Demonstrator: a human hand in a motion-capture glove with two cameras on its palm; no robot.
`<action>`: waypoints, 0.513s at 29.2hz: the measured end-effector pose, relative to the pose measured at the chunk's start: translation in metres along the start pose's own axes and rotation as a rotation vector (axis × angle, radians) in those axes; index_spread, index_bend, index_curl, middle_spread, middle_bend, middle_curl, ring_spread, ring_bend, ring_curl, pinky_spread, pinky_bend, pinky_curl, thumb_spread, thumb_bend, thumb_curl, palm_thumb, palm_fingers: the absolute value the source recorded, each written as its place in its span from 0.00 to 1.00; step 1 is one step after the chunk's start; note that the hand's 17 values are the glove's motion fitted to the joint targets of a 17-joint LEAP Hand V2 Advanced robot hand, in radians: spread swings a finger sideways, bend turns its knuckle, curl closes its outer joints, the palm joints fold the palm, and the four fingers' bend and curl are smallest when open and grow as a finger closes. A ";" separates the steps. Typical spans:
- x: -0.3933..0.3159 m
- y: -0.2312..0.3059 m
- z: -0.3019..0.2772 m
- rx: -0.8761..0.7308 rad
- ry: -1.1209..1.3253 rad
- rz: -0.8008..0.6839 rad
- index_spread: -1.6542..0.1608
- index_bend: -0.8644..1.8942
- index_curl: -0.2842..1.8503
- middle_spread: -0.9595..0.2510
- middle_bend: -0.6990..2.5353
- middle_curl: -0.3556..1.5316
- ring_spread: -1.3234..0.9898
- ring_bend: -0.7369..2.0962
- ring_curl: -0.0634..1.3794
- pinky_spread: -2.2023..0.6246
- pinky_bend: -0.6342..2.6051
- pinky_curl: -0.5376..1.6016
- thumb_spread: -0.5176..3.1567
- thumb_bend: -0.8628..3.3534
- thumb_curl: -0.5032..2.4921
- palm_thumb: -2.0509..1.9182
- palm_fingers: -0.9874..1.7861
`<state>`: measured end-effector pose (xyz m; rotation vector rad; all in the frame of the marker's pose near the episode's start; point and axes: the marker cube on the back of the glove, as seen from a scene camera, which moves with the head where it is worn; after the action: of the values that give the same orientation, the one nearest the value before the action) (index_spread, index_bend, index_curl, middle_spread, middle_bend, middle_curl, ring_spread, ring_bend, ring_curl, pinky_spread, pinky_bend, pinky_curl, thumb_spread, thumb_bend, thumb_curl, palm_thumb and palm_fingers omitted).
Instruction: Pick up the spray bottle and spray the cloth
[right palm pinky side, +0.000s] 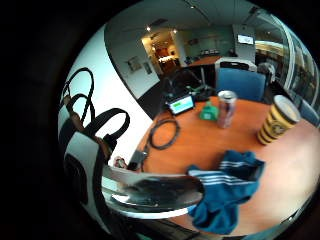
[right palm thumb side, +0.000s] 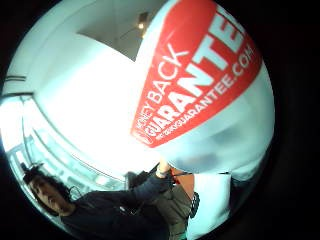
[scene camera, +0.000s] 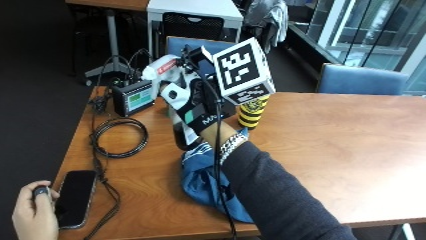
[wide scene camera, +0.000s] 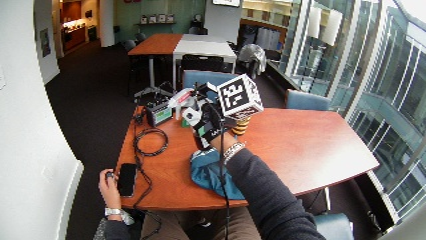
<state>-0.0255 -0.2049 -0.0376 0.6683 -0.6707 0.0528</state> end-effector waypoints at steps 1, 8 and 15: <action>0.000 0.001 0.007 0.008 -0.029 0.013 0.75 0.38 0.41 0.62 0.38 0.48 0.48 0.53 0.36 0.66 0.36 0.44 0.34 0.20 0.41 0.74 0.85; 0.014 0.010 0.045 0.070 -0.176 0.127 0.75 0.38 0.41 0.62 0.38 0.48 0.49 0.53 0.36 0.66 0.36 0.44 0.34 0.20 0.40 0.74 0.85; 0.042 0.021 0.069 0.130 -0.193 0.191 0.75 0.38 0.41 0.62 0.38 0.48 0.49 0.53 0.36 0.66 0.36 0.44 0.34 0.20 0.40 0.74 0.85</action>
<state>-0.0361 -0.2359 0.0392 0.7382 -0.9222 0.2120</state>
